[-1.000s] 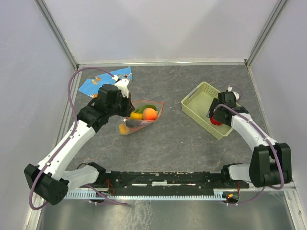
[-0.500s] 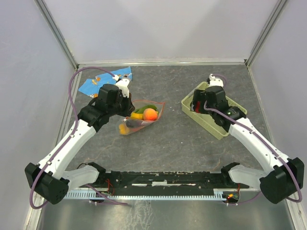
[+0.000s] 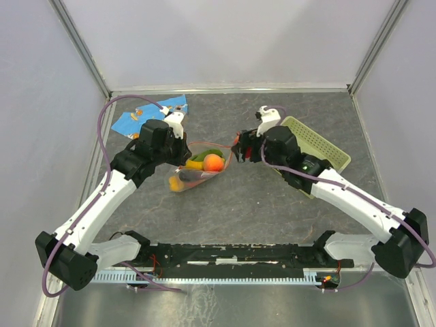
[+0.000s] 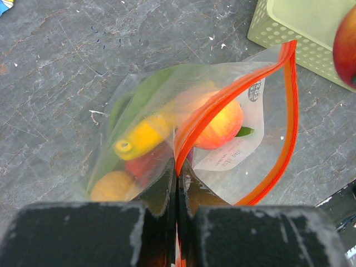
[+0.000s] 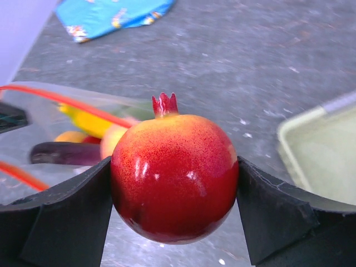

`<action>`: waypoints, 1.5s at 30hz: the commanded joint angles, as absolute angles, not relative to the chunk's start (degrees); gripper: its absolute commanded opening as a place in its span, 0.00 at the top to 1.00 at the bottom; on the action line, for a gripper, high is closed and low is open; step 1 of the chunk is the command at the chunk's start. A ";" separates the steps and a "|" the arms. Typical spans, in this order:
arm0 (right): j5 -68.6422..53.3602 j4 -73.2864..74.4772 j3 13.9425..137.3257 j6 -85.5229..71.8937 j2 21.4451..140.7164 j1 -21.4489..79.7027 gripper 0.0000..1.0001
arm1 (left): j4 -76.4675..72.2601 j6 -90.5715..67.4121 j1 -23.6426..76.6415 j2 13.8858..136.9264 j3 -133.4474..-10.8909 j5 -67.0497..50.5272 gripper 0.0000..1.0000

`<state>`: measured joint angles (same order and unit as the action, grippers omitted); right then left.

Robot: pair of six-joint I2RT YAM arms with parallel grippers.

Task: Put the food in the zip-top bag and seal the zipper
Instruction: Place the fake fruit in the zipper food storage bag.

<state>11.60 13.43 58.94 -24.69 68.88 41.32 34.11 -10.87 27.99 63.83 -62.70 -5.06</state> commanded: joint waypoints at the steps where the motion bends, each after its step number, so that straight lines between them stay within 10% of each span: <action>1: 8.66 1.53 62.85 -20.44 70.80 46.57 0.24 | 31.46 -9.05 27.72 63.59 -63.00 -5.87 0.97; 45: 5.11 -8.67 67.76 -14.86 85.91 53.52 0.01 | 31.51 -9.14 27.76 62.58 -63.00 -5.63 0.97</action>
